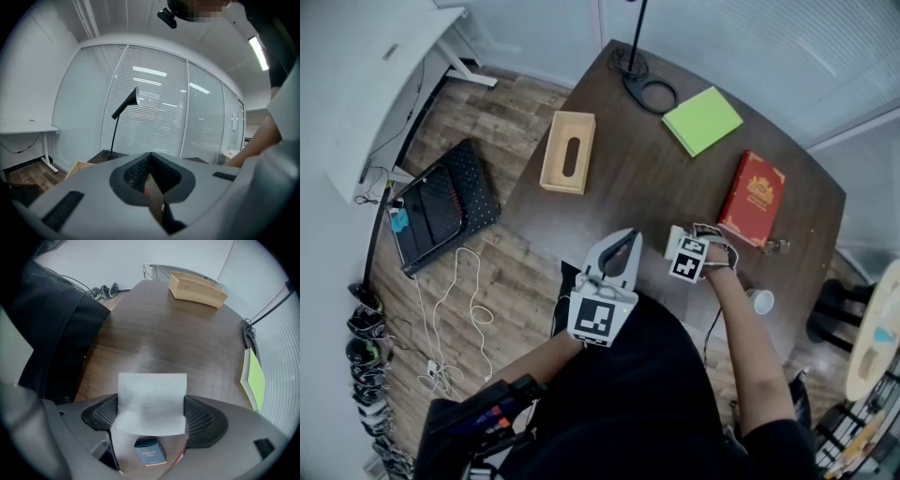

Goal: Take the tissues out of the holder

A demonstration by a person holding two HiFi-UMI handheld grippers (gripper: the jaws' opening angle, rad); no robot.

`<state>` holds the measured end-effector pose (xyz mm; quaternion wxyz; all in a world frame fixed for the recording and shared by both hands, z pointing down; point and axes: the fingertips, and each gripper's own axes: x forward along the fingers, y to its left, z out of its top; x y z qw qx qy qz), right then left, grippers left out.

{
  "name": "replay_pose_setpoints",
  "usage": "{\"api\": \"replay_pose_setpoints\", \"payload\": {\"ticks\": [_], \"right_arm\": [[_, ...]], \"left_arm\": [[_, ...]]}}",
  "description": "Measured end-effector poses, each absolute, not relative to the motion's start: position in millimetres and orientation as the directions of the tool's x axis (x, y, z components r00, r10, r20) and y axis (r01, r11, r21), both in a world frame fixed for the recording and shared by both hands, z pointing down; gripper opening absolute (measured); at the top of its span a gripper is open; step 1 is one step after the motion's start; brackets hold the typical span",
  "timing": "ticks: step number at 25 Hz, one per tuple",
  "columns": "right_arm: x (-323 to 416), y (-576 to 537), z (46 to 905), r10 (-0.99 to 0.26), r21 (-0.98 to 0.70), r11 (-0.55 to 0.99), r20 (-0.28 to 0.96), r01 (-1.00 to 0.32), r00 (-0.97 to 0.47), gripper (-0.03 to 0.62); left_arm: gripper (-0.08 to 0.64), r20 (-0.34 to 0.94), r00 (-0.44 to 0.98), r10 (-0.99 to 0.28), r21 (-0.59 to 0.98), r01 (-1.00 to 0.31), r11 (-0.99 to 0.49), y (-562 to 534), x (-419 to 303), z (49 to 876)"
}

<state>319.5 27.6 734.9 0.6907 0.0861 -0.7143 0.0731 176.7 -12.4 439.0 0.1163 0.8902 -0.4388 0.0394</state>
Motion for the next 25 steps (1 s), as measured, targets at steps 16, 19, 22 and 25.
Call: {"api": "replay_pose_setpoints", "payload": {"ticks": [16,19,22,25], "right_arm": [[321.5,29.4,737.8,-0.016,0.000,0.978,0.997,-0.209,-0.075,0.439],[322.3,29.9,736.9,-0.012,-0.003,0.980,0.997,-0.200,-0.073,0.439],[323.4,30.0,736.5,-0.012,0.001,0.981,0.998,-0.193,-0.058,0.462],[326.9,28.2,735.1,-0.019,0.008,0.982,0.998,-0.190,-0.056,0.476]], "left_arm": [[-0.002,0.196,0.623,-0.757,0.165,-0.782,-0.601,-8.1,180.3,444.9],[-0.002,0.190,0.622,-0.759,0.167,-0.783,-0.600,-9.1,180.2,443.6],[-0.002,0.189,0.618,-0.763,0.167,-0.786,-0.595,-10.7,178.7,442.8],[-0.002,0.189,0.613,-0.767,0.169,-0.790,-0.590,-12.3,178.0,442.2]]}}
